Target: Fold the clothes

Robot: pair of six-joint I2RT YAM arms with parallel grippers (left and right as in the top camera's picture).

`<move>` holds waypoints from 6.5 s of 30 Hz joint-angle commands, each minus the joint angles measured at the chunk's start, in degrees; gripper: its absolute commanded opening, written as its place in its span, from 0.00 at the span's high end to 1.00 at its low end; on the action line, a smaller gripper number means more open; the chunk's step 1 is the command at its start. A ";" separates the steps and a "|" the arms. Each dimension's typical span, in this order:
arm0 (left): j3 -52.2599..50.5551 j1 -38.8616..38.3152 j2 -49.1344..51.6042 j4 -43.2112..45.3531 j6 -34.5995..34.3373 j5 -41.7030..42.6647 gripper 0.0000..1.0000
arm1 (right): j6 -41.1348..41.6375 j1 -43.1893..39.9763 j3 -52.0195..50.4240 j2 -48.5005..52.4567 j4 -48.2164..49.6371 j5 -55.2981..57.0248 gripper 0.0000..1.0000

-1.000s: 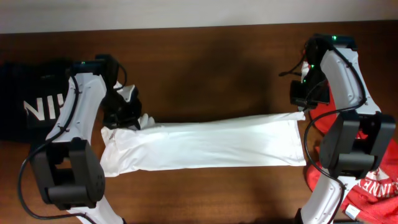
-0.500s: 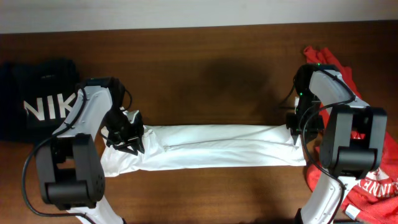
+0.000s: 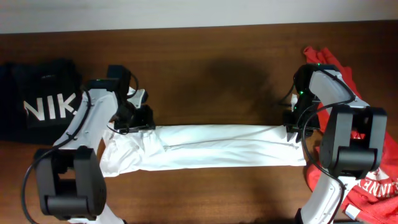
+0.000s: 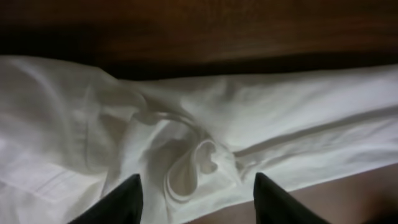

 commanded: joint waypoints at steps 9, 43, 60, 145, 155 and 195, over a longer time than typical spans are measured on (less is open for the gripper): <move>-5.16 0.11 -0.37 2.47 0.02 -7.98 0.89 | -1.18 -0.33 -0.26 -0.87 0.37 -0.39 0.71; -2.40 -2.80 5.16 -1.51 -9.60 -15.89 0.65 | -1.51 -0.33 -0.26 -0.87 0.79 -0.37 0.71; -3.19 4.35 -0.07 -16.22 -23.96 -22.93 0.99 | -1.53 -0.33 -0.26 -0.87 1.01 -0.13 0.70; -43.71 8.55 -32.20 10.45 -39.41 -12.50 0.99 | -1.53 -0.37 -0.26 -0.87 0.52 -0.39 0.63; -22.12 8.55 -32.20 9.27 -35.36 -0.59 0.99 | -1.51 -0.37 -0.26 -0.87 0.57 -0.37 0.63; -11.45 18.14 -4.59 15.50 -27.47 -21.03 0.35 | -24.20 -6.08 -0.70 -5.79 1.88 -19.85 0.36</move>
